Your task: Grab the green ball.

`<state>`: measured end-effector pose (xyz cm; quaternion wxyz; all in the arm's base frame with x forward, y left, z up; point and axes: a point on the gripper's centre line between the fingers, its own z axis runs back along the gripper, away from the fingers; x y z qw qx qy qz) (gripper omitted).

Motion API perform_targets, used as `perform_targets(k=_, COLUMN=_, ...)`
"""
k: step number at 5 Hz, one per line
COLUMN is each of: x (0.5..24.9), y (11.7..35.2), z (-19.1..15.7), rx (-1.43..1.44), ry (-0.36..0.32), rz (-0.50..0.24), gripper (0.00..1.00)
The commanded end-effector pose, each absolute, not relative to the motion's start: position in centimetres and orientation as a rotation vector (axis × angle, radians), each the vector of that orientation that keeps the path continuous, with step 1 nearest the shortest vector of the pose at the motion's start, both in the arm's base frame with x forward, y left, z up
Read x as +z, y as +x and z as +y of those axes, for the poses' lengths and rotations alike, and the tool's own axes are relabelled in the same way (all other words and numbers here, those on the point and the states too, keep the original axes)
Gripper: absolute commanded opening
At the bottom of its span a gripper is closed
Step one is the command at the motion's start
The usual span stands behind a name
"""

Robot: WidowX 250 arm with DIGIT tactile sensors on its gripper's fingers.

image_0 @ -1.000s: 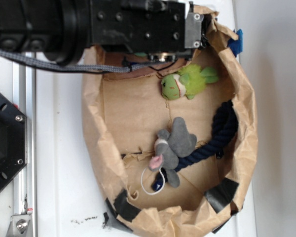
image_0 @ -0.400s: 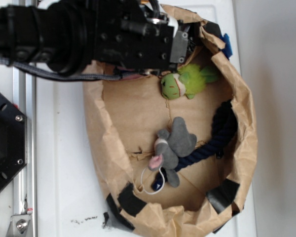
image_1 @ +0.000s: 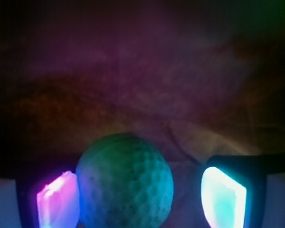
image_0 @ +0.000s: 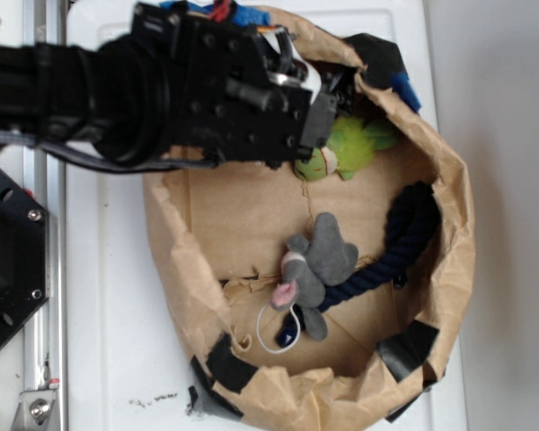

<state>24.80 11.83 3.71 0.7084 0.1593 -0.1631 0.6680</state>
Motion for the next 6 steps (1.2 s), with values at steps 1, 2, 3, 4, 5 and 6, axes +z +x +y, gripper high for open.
perform_targets(k=1, x=3.9, y=24.1, z=11.4, rx=1.466, ry=0.275, rz=-0.365, gripper=1.00)
perform_targets(k=2, x=3.8, y=24.5, z=11.3, rx=1.458, ry=0.248, rz=-0.354, gripper=0.51)
perform_targets(k=3, x=3.8, y=24.5, z=11.3, rx=1.451, ry=0.242, rz=-0.359, gripper=0.00)
perform_targets(k=4, x=3.8, y=24.5, z=11.3, rx=1.419, ry=0.233, rz=-0.356, gripper=0.00)
perform_targets(k=5, x=4.4, y=24.7, z=11.4, rx=1.338, ry=0.196, rz=-0.335, gripper=0.00)
perform_targets(k=6, x=7.3, y=25.2, z=10.8, rx=1.123, ry=0.110, rz=-0.301, gripper=0.00)
